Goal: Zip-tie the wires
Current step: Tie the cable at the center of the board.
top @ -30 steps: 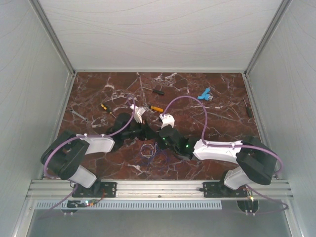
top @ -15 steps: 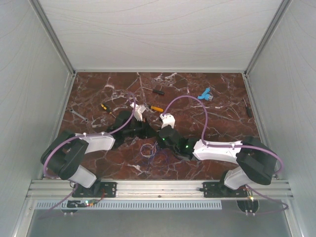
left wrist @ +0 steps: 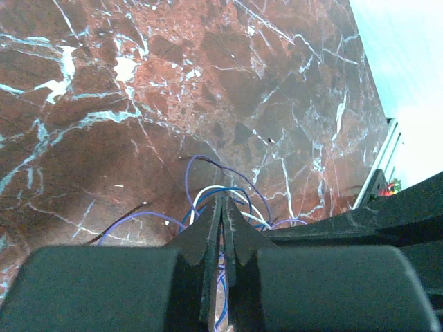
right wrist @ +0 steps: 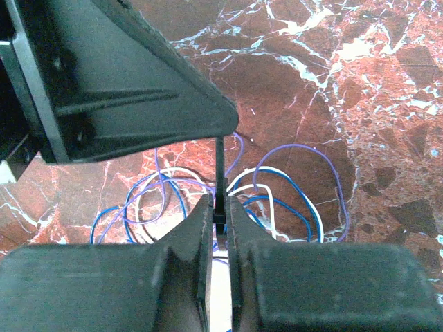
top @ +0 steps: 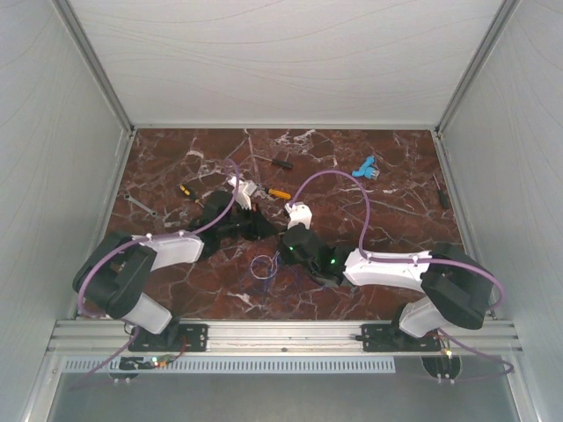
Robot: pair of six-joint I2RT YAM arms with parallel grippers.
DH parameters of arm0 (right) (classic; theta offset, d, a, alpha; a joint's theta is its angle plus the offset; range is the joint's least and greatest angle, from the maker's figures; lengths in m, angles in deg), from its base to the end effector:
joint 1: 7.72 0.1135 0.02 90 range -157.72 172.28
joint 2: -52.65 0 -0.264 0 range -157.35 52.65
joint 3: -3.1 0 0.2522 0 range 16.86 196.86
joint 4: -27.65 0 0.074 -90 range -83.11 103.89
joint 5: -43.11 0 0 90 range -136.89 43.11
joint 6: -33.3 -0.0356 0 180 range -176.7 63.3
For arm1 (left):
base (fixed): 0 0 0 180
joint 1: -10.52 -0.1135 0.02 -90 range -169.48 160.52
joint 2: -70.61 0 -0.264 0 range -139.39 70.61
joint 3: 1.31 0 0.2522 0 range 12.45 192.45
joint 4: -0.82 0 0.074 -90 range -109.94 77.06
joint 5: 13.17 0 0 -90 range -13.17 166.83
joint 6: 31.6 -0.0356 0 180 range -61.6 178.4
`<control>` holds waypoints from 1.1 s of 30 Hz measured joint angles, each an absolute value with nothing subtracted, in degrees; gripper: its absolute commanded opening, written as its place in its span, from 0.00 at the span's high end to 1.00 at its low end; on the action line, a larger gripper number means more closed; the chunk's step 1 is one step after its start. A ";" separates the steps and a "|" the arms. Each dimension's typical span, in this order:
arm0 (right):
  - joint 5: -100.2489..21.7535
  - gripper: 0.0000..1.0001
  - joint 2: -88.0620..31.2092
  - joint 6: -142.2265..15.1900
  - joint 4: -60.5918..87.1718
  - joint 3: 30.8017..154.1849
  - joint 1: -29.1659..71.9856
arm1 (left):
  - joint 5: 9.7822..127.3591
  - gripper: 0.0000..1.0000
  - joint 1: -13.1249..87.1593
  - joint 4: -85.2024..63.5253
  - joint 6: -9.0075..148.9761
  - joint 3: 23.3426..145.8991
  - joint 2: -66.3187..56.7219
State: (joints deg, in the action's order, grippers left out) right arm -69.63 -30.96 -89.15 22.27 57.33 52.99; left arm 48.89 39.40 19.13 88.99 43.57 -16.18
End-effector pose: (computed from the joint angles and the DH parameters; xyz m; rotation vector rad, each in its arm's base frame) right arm 0.1579 0.2533 0.1912 -0.3067 2.1484 0.5219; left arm 0.2455 -0.1544 0.1664 0.3093 2.0969 -1.1309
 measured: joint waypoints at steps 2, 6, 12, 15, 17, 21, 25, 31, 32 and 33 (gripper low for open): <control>-69.63 1.00 -30.96 -89.17 22.27 57.33 53.01 | 49.11 1.00 38.88 18.85 88.60 43.87 -16.44; -69.63 1.00 -30.96 -89.19 22.29 57.26 53.03 | 49.22 1.00 37.96 18.41 88.27 44.48 -17.14; -69.67 1.00 -30.96 -89.19 22.46 57.20 53.03 | 48.52 1.00 37.17 17.08 88.01 45.27 -18.27; -69.81 1.00 -30.96 -89.22 23.05 57.04 53.03 | 47.75 1.00 36.58 16.47 87.92 45.93 -18.78; -69.83 1.00 -30.96 -89.24 23.19 56.87 53.03 | 47.93 1.00 36.04 16.51 87.51 46.49 -19.10; -69.61 1.00 -30.96 -89.37 22.95 55.99 53.34 | 49.28 1.00 34.11 16.51 86.92 47.89 -19.61; -69.61 1.00 -30.98 -89.43 22.77 55.91 53.36 | 50.22 1.00 33.72 16.51 86.44 48.20 -19.85; -69.59 1.00 -30.98 -89.43 22.73 55.78 53.38 | 50.79 1.00 33.11 16.07 85.74 49.27 -20.94; -69.59 1.00 -30.98 -89.46 22.73 55.64 53.41 | 50.88 1.00 32.87 16.05 85.58 49.58 -21.07; -69.59 1.00 -30.98 -89.46 22.73 55.51 53.41 | 50.92 1.00 32.56 16.03 85.50 49.95 -21.29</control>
State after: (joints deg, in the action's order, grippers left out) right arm -69.59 -30.98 -89.46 22.73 55.51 53.41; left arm 50.92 32.56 16.03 85.50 49.95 -21.29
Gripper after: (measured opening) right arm 0.040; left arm 0.003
